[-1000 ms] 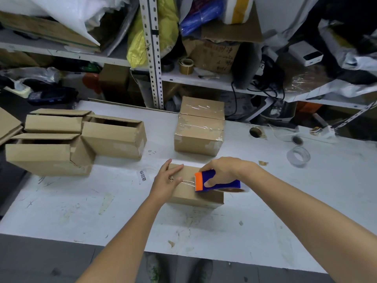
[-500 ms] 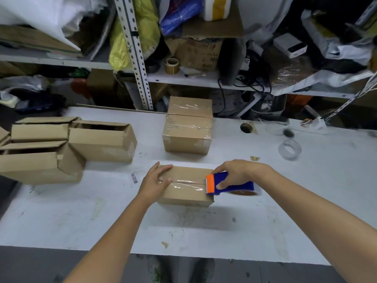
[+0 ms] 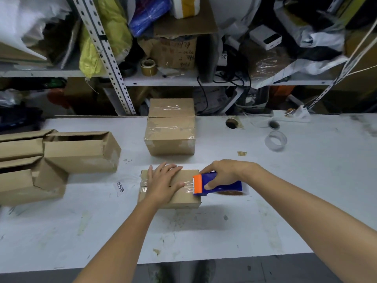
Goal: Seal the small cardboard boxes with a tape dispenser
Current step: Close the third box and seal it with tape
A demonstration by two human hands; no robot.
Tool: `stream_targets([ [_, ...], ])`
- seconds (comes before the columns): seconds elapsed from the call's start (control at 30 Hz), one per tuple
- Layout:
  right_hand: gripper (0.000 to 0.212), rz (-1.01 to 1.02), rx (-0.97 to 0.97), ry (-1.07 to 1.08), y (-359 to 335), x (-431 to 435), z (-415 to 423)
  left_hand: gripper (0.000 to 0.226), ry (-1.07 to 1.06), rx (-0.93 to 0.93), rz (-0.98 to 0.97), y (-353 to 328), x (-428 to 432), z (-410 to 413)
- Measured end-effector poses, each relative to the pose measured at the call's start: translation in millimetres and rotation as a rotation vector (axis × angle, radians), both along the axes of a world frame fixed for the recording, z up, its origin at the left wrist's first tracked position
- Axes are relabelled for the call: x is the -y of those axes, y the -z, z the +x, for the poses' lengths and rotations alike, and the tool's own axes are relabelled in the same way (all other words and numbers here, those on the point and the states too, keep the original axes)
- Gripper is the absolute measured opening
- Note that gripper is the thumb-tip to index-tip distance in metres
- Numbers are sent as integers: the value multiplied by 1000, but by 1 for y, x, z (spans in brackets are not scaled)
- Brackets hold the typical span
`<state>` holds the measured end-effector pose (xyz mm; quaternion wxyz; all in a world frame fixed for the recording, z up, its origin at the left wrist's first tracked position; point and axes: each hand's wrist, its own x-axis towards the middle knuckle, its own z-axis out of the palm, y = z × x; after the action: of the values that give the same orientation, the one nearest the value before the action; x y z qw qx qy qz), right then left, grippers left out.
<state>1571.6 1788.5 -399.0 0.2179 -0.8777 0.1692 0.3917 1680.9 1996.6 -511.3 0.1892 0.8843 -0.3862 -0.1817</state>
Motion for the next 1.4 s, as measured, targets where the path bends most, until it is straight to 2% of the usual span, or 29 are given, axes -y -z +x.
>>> stream_targets([
  [0.13, 63, -13, -13, 47, -2, 28, -31, 62, -11, -25, -14, 1, 1, 0],
  [0.23, 60, -76, -18, 52, 1, 39, -46, 53, -40, -28, 6, -4, 4, -2],
  [0.4, 49, -145, 112, -74, 32, 1, -28, 50, -36, -25, 88, -11, 10, 0],
  [0.57, 37, -296, 193, -98, 50, -24, -24, 48, -22, -10, 128, -15, 13, 3],
  [0.77, 55, -268, 249, 90, 60, -23, -44, 54, -15, 17, 160, -23, 11, 7],
  [0.83, 60, -264, 295, 158, 47, -11, -46, 55, -101, -1, 202, -28, 13, 11],
  [0.93, 61, -246, 361, 233, 26, 1, -47, 54, -281, -93, 241, -35, 8, 17],
  [1.03, 62, -177, 396, 245, 12, 2, -45, 44, -264, -200, 240, -41, 0, 21],
  [1.23, 60, -63, 400, 160, 8, -27, -24, 49, -306, -328, 266, -49, -27, 24],
  [1.4, 60, -62, 390, 76, 17, -46, -2, 43, -596, -671, 62, -44, -49, 15],
])
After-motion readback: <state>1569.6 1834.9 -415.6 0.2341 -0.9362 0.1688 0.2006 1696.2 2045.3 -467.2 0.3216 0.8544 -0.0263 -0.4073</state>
